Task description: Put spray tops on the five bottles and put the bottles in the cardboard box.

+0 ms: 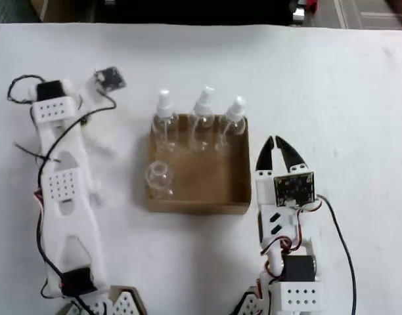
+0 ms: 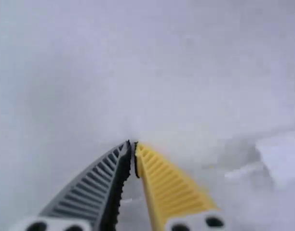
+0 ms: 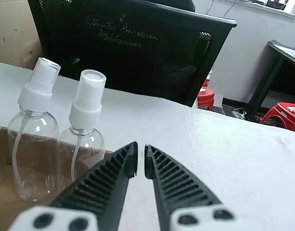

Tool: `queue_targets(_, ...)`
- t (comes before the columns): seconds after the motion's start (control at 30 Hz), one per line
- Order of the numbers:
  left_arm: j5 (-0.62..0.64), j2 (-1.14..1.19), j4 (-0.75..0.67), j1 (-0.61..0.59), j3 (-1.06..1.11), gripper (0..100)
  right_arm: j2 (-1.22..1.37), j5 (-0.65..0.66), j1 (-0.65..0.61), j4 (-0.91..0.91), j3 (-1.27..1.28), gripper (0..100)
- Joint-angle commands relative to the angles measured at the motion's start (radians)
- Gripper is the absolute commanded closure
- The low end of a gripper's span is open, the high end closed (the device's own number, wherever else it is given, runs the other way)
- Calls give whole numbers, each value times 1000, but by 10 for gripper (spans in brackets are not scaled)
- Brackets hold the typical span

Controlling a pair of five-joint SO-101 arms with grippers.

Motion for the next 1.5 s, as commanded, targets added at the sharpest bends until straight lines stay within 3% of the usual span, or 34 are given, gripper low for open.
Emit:
queue_targets(0.0,-72,-62,91,-56,-29,977,1,11,-5,1,12,981)
queue_targets(0.3,-123,-74,92,-137,-3,976,1,11,-7,1,12,981)
queue_targets(0.6,-120,-79,92,-133,147,979,1,11,-7,1,12,981)
queue_targets(0.67,-48,-105,91,-104,118,979,1,11,-7,1,12,981)
queue_targets(0.8,238,-177,91,-41,49,979,1,11,-7,1,12,981)
queue_targets(1.0,434,-311,92,-25,75,979,1,11,-7,1,12,981)
queue_targets(1.3,454,-621,92,-1,411,979,1,11,-7,-1,12,981)
queue_targets(1.47,391,-840,89,65,672,979,1,11,-7,-1,12,981)
